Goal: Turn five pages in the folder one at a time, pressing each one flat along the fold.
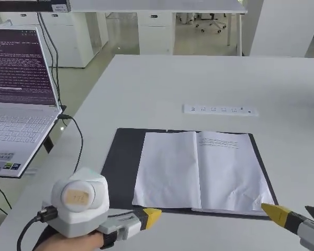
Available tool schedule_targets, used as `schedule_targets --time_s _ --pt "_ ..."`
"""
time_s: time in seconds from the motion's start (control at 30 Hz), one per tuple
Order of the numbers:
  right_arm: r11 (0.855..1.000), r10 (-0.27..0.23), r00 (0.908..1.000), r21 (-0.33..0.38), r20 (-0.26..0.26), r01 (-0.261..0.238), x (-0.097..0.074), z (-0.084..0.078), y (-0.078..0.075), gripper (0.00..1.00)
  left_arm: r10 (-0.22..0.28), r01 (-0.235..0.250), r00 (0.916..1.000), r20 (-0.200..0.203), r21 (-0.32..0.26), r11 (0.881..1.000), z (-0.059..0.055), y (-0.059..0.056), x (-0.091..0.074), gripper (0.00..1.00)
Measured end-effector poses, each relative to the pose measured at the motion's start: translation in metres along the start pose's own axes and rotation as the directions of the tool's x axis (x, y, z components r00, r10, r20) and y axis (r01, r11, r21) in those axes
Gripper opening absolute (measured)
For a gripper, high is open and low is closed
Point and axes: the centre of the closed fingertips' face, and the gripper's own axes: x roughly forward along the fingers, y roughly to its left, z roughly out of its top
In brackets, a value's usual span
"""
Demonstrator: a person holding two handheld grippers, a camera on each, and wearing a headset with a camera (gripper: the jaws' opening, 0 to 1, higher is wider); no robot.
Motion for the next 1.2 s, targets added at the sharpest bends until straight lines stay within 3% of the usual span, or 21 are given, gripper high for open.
schedule_targets --time_s 0.27,0.4,0.83,1.03,1.2 --pt "0.998 0.012 0.9999 -0.054 0.002 -0.012 0.002 -0.002 -0.004 0.78 0.001 -0.001 1.0 0.006 0.002 1.0 0.001 -0.002 0.001 0.82" --pt "0.998 -0.007 1.0 -0.065 0.0 0.007 0.007 -0.002 -0.014 0.78 -0.002 0.002 1.0 -0.002 0.003 1.0 0.0 -0.006 0.007 0.82" --pt "0.997 -0.013 0.9995 -0.083 -0.03 0.01 0.016 -0.015 -0.025 0.78 -0.016 0.016 0.9995 -0.027 0.016 1.0 -0.003 -0.02 0.028 0.81" --pt "0.997 -0.002 0.9989 -0.08 -0.047 -0.002 0.018 -0.021 -0.026 0.78 -0.043 0.044 0.9977 -0.052 0.032 0.999 -0.006 -0.034 0.047 0.8" --pt "0.998 0.015 0.9992 -0.058 -0.037 -0.017 0.024 -0.021 -0.027 0.77 -0.083 0.089 0.9937 -0.076 0.078 0.993 -0.005 -0.056 0.074 0.79"
